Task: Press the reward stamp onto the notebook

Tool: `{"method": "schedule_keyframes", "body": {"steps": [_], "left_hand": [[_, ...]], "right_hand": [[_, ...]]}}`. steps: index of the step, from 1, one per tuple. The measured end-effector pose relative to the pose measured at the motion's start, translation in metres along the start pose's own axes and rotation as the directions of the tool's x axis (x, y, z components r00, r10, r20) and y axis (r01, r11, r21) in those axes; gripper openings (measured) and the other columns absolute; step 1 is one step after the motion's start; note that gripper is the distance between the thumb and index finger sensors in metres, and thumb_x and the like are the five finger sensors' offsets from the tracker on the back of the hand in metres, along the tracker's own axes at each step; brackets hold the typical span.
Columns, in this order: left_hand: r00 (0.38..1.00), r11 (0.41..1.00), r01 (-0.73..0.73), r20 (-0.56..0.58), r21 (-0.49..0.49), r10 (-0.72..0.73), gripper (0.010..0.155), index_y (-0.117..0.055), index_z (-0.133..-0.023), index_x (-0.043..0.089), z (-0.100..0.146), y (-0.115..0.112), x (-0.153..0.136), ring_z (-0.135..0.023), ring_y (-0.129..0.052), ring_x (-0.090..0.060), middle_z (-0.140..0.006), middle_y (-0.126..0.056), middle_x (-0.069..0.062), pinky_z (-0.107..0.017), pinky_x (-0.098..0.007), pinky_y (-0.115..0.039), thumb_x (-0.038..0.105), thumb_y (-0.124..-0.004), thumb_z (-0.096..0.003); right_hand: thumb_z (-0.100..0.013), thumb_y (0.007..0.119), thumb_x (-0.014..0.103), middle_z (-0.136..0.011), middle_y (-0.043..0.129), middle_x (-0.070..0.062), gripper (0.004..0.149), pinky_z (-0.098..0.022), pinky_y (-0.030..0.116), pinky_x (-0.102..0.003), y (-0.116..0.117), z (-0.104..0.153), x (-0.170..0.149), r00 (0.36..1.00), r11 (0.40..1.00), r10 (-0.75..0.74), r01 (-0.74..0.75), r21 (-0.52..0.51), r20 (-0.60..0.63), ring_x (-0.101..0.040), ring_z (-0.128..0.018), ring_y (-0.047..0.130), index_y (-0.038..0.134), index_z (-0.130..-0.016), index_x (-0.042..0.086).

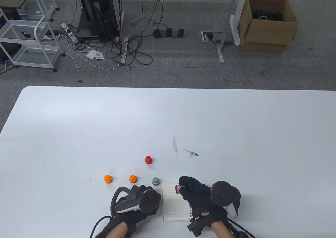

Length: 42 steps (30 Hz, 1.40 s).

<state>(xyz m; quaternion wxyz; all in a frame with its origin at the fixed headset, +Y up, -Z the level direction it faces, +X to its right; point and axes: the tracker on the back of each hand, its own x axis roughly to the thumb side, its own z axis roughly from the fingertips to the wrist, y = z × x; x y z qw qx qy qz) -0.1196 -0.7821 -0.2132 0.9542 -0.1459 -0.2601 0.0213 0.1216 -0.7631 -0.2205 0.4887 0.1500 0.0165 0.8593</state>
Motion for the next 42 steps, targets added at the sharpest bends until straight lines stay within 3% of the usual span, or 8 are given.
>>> {"method": "schedule_keyframes", "body": {"steps": [6,22,28,37,42], "left_hand": [[0.998,0.998,0.063,-0.006,-0.003,-0.063,0.059,-0.08,-0.096,0.033,0.0,-0.002,0.003,-0.082,-0.086,-0.027,-0.093,-0.082,-0.003,-0.071,-0.05,-0.075,0.043,-0.09,-0.0389],[0.999,0.999,0.036,0.003,-0.013,-0.036,0.063,-0.076,-0.1,0.03,0.002,0.0,0.001,-0.084,-0.086,-0.028,-0.096,-0.081,-0.003,-0.071,-0.05,-0.075,0.045,-0.087,-0.0402],[1.0,1.0,0.024,-0.007,0.015,-0.024,0.064,-0.074,-0.103,0.03,0.008,0.006,-0.002,-0.093,-0.082,-0.033,-0.105,-0.077,-0.006,-0.074,-0.055,-0.072,0.05,-0.082,-0.0426],[0.997,0.972,-0.023,-0.064,0.234,0.039,0.064,-0.071,-0.105,0.032,0.027,0.033,-0.022,-0.101,-0.076,-0.036,-0.111,-0.073,-0.006,-0.077,-0.06,-0.067,0.056,-0.073,-0.0465],[0.993,0.936,-0.004,-0.107,0.351,0.044,0.065,-0.07,-0.106,0.033,0.039,0.035,-0.042,-0.103,-0.074,-0.037,-0.112,-0.072,-0.005,-0.078,-0.062,-0.065,0.059,-0.072,-0.0461]], "right_hand": [[-0.042,0.08,0.031,-0.076,0.09,-0.015,0.052,-0.035,0.085,-0.039,-0.001,0.0,0.0,1.0,1.0,0.001,-0.001,-0.002,0.0,-0.029,-0.044,0.098,0.075,-0.089,0.009],[-0.042,0.08,0.031,-0.075,0.09,-0.015,0.052,-0.035,0.085,-0.039,-0.004,0.0,-0.002,1.0,1.0,0.015,-0.015,-0.016,0.002,-0.029,-0.044,0.098,0.076,-0.089,0.009],[-0.042,0.08,0.031,-0.075,0.09,-0.015,0.051,-0.035,0.085,-0.039,-0.011,0.001,0.0,0.999,0.999,0.034,-0.033,-0.043,0.016,-0.029,-0.044,0.098,0.076,-0.088,0.009],[-0.041,0.079,0.024,-0.079,0.089,-0.019,0.051,-0.036,0.086,-0.04,-0.035,0.001,0.0,0.987,0.985,0.152,-0.148,-0.09,0.041,-0.031,-0.045,0.098,0.076,-0.089,0.007],[-0.041,0.077,0.02,-0.081,0.088,-0.02,0.051,-0.036,0.086,-0.04,-0.043,0.0,-0.004,0.966,0.965,0.255,-0.252,-0.075,0.032,-0.03,-0.045,0.098,0.076,-0.09,0.007]]}}
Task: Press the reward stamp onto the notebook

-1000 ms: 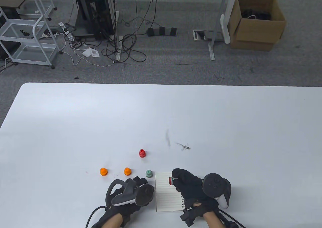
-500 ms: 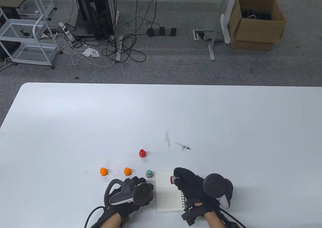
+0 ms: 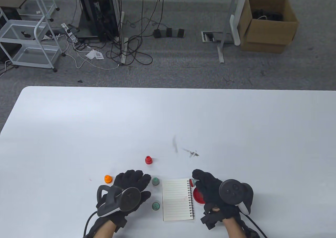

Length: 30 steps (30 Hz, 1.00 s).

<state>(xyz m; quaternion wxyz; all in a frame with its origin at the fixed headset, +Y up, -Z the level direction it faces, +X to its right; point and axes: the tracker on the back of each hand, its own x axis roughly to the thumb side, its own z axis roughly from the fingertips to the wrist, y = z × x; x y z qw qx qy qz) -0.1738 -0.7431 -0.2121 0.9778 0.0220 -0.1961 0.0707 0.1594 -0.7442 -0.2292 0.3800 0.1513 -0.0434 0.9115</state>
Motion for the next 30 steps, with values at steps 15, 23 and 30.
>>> {"method": "schedule_keyframes", "body": {"steps": [15,23,30], "left_hand": [[0.998,0.998,0.056,-0.043,0.041,-0.054,0.068,-0.069,-0.107,0.034,0.016,0.002,-0.011,-0.105,-0.072,-0.038,-0.114,-0.071,-0.005,-0.078,-0.063,-0.064,0.062,-0.069,-0.046],[0.998,0.998,0.046,-0.053,0.051,-0.044,0.066,-0.071,-0.106,0.033,0.017,0.004,-0.013,-0.105,-0.073,-0.038,-0.113,-0.072,-0.006,-0.077,-0.063,-0.065,0.061,-0.069,-0.0462],[0.998,0.998,0.052,-0.043,0.044,-0.05,0.065,-0.071,-0.106,0.033,0.016,0.003,-0.01,-0.104,-0.074,-0.037,-0.112,-0.073,-0.005,-0.077,-0.062,-0.066,0.061,-0.069,-0.0464]], "right_hand": [[-0.035,0.087,0.025,-0.07,0.097,-0.014,0.045,-0.036,0.085,-0.039,0.018,0.001,0.004,0.876,0.867,0.475,-0.482,0.125,0.08,-0.028,-0.04,0.099,0.088,-0.079,0.013],[-0.034,0.088,0.025,-0.065,0.101,-0.014,0.044,-0.035,0.086,-0.039,0.037,-0.002,0.001,0.843,0.809,0.53,-0.536,0.239,0.097,-0.029,-0.038,0.1,0.091,-0.076,0.013],[-0.034,0.086,0.024,-0.065,0.102,-0.012,0.043,-0.038,0.084,-0.039,0.044,-0.007,0.004,0.813,0.758,0.578,-0.568,0.32,0.074,-0.029,-0.042,0.099,0.09,-0.076,0.013]]}}
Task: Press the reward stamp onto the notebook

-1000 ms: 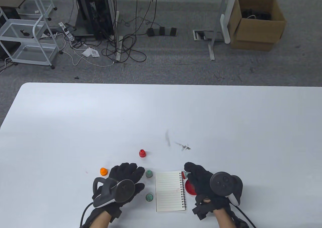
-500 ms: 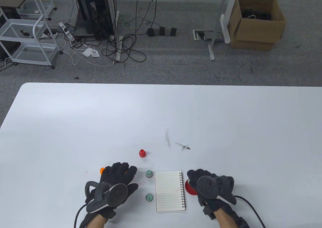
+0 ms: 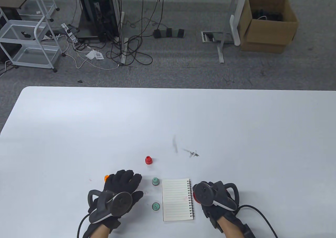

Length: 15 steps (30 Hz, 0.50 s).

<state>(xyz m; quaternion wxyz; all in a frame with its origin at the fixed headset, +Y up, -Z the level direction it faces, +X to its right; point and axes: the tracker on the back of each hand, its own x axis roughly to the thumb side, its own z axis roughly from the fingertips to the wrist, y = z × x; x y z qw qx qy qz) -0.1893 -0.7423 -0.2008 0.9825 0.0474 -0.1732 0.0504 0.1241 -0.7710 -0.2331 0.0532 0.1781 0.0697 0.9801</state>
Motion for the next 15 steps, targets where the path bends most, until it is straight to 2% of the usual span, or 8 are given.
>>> {"method": "schedule_keyframes", "body": {"steps": [7,10,15], "left_hand": [[1.0,1.0,-0.001,0.002,0.002,0.001,0.065,-0.072,-0.105,0.033,0.0,0.0,0.0,-0.104,-0.074,-0.037,-0.112,-0.073,-0.008,-0.077,-0.062,-0.066,0.06,-0.069,-0.0465],[1.0,1.0,-0.005,-0.004,0.008,0.005,0.065,-0.072,-0.105,0.033,0.001,0.001,-0.002,-0.104,-0.074,-0.037,-0.112,-0.073,-0.008,-0.077,-0.062,-0.066,0.06,-0.069,-0.0466],[1.0,1.0,-0.013,-0.006,0.008,0.013,0.065,-0.072,-0.105,0.033,0.001,0.002,-0.002,-0.104,-0.074,-0.037,-0.112,-0.073,-0.005,-0.077,-0.062,-0.066,0.06,-0.069,-0.0467]], "right_hand": [[-0.033,0.087,0.025,-0.064,0.103,-0.01,0.043,-0.038,0.085,-0.038,-0.003,-0.007,-0.002,0.999,0.998,-0.005,0.007,0.056,-0.036,-0.027,-0.042,0.1,0.091,-0.074,0.015],[-0.034,0.086,0.024,-0.064,0.103,-0.01,0.042,-0.037,0.086,-0.039,-0.004,-0.006,-0.009,0.997,0.998,-0.056,0.058,0.029,-0.05,-0.029,-0.042,0.1,0.092,-0.075,0.014],[-0.035,0.083,0.022,-0.068,0.1,-0.008,0.043,-0.037,0.087,-0.038,-0.005,-0.001,-0.01,0.998,0.999,0.033,-0.033,0.011,-0.061,-0.028,-0.042,0.101,0.09,-0.077,0.015]]}}
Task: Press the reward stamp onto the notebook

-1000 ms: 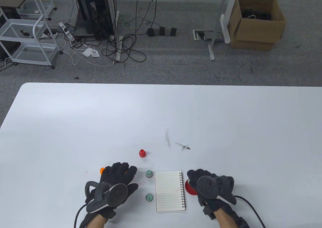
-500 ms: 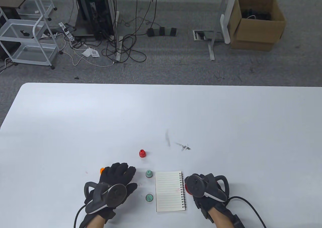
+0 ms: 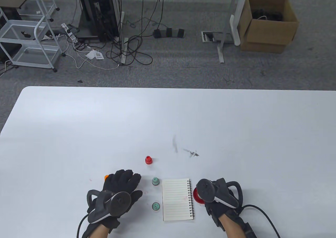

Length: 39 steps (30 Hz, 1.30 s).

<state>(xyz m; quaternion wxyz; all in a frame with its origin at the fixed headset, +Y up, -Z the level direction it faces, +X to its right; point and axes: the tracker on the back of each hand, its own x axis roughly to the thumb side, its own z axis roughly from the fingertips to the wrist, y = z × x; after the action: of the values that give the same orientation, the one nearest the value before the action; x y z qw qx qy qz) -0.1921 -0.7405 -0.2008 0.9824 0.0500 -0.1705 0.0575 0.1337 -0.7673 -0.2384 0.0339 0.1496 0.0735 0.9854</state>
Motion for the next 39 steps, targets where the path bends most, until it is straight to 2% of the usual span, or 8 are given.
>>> {"method": "schedule_keyframes", "body": {"steps": [8,12,15,23,30,39], "left_hand": [[1.0,1.0,-0.002,0.0,0.004,0.002,0.064,-0.073,-0.105,0.033,0.0,0.0,0.0,-0.104,-0.074,-0.037,-0.112,-0.073,-0.005,-0.077,-0.062,-0.066,0.06,-0.069,-0.0467],[1.0,1.0,-0.011,-0.005,0.021,0.012,0.064,-0.072,-0.105,0.033,0.001,0.003,-0.002,-0.104,-0.074,-0.037,-0.112,-0.073,-0.005,-0.077,-0.062,-0.066,0.06,-0.069,-0.0466],[1.0,0.999,-0.018,-0.012,0.033,0.019,0.064,-0.072,-0.105,0.033,0.002,0.005,-0.004,-0.104,-0.074,-0.037,-0.112,-0.073,-0.005,-0.077,-0.062,-0.066,0.06,-0.069,-0.0468],[1.0,0.998,-0.026,-0.011,0.052,0.026,0.064,-0.073,-0.105,0.033,0.004,0.01,-0.004,-0.104,-0.074,-0.037,-0.112,-0.073,-0.005,-0.078,-0.062,-0.066,0.06,-0.069,-0.0468],[1.0,0.998,-0.022,-0.006,0.053,0.023,0.064,-0.073,-0.105,0.033,0.004,0.01,-0.003,-0.105,-0.074,-0.037,-0.112,-0.073,-0.005,-0.078,-0.062,-0.066,0.06,-0.069,-0.0471],[1.0,0.999,-0.023,0.002,0.044,0.023,0.063,-0.074,-0.104,0.033,0.003,0.01,-0.002,-0.104,-0.075,-0.037,-0.112,-0.075,-0.005,-0.078,-0.061,-0.066,0.059,-0.069,-0.0472]], "right_hand": [[-0.036,0.084,0.023,-0.069,0.099,-0.012,0.044,-0.037,0.086,-0.039,-0.001,0.004,0.001,0.999,0.999,-0.031,0.031,-0.004,0.02,-0.028,-0.042,0.099,0.088,-0.079,0.013],[-0.038,0.082,0.022,-0.073,0.096,-0.015,0.046,-0.037,0.085,-0.039,-0.013,0.012,0.002,0.997,0.986,-0.071,0.074,-0.147,0.029,-0.027,-0.042,0.099,0.085,-0.083,0.013],[-0.038,0.08,0.02,-0.078,0.093,-0.015,0.049,-0.038,0.084,-0.04,-0.019,0.011,0.01,0.993,0.976,-0.094,0.105,-0.188,0.07,-0.027,-0.045,0.099,0.082,-0.087,0.012],[-0.037,0.082,0.021,-0.077,0.093,-0.015,0.049,-0.039,0.086,-0.039,-0.028,-0.011,0.048,0.958,0.963,-0.182,0.218,-0.156,0.22,-0.027,-0.046,0.099,0.082,-0.084,0.011],[-0.035,0.085,0.023,-0.072,0.095,-0.014,0.048,-0.038,0.085,-0.039,-0.027,-0.036,0.076,0.96,0.987,-0.104,0.132,-0.093,0.261,-0.026,-0.043,0.099,0.085,-0.081,0.012],[-0.034,0.086,0.023,-0.07,0.097,-0.014,0.046,-0.037,0.085,-0.039,-0.021,-0.056,0.088,0.963,0.997,-0.042,0.059,-0.056,0.267,-0.025,-0.041,0.099,0.087,-0.079,0.012]]}}
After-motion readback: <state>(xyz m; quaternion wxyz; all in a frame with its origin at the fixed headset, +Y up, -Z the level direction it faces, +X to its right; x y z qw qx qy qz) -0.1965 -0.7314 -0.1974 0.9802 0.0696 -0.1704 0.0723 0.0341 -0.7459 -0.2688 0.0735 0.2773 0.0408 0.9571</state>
